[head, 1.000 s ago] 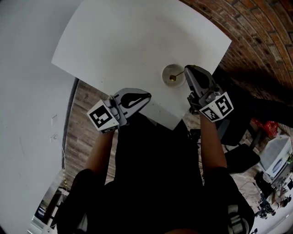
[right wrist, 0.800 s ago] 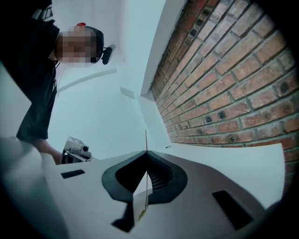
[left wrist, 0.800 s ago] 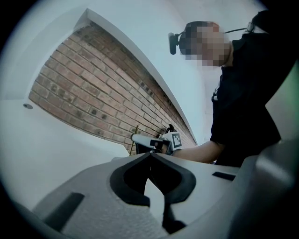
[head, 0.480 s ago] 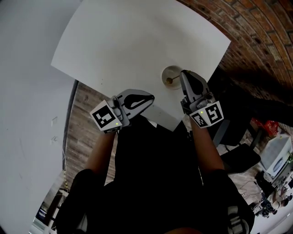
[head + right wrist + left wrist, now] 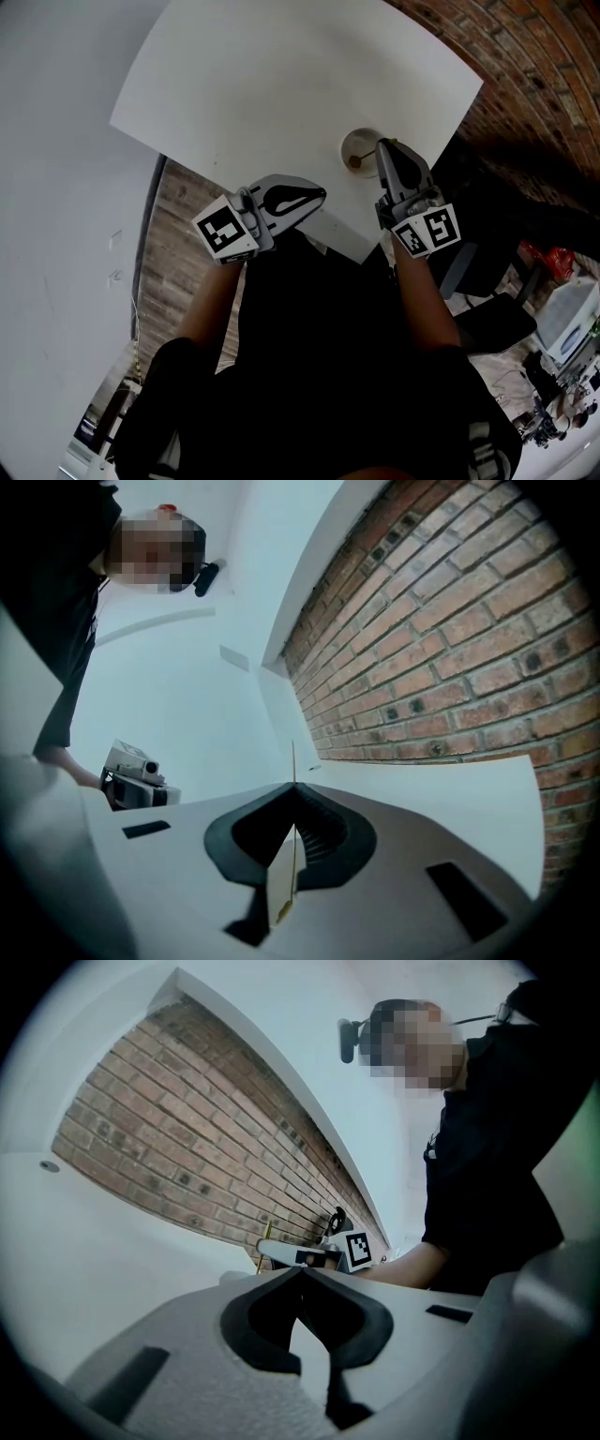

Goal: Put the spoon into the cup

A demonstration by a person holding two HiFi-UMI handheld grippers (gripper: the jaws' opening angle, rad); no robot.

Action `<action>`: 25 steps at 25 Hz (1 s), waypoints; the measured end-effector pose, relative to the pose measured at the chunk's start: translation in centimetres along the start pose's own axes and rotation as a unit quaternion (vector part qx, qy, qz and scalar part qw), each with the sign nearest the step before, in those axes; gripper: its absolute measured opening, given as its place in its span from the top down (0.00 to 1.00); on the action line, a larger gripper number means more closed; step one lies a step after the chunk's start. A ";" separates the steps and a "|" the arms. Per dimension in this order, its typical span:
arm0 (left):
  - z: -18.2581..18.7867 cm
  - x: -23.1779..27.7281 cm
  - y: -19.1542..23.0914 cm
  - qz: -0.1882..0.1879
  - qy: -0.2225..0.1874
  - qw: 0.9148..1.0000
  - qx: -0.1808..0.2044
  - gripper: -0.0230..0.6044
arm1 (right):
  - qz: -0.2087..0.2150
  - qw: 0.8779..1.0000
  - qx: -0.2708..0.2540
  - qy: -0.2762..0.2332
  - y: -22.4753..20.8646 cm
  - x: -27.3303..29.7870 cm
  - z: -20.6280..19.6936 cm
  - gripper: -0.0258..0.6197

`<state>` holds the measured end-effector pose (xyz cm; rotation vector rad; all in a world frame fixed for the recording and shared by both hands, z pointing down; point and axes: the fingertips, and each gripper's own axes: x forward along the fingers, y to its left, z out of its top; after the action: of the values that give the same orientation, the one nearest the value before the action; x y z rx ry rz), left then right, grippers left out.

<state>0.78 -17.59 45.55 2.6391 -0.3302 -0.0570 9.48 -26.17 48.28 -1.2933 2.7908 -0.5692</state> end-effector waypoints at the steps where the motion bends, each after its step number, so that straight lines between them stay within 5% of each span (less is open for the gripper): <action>1: 0.2 0.0 0.0 0.000 -0.003 1.000 0.000 0.94 | -0.001 1.000 -0.001 0.002 0.0 0.0 -0.2 0.95; 6: -0.6 -0.5 0.4 0.014 0.022 1.000 -0.006 0.93 | 0.000 1.000 -0.017 0.019 0.4 0.2 -1.1 0.95; 9: 0.2 -0.3 0.2 0.005 -0.005 1.000 -0.005 0.93 | -0.003 1.000 -0.020 0.023 0.3 0.2 -1.3 0.95; 14: -0.3 -0.6 0.5 0.021 0.018 1.000 -0.013 0.94 | -0.006 0.999 -0.030 0.037 0.1 0.1 -1.7 0.95; 17: 0.5 -0.4 0.4 0.009 -0.020 1.000 -0.005 0.94 | -0.007 0.999 -0.030 0.041 -0.1 0.1 -1.8 0.95; 21: -0.3 -0.7 0.6 0.016 0.015 1.000 -0.013 0.93 | -0.006 0.998 -0.033 0.044 -0.1 0.0 -1.9 0.95; 25: 0.1 -1.1 1.2 0.022 0.002 1.000 -0.008 0.94 | -0.004 0.998 -0.042 0.052 -0.1 -0.3 -2.1 0.95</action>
<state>-0.56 -18.44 45.99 2.6144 -0.3856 -0.0406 9.37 -25.34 50.26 -1.3286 2.9255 -0.5400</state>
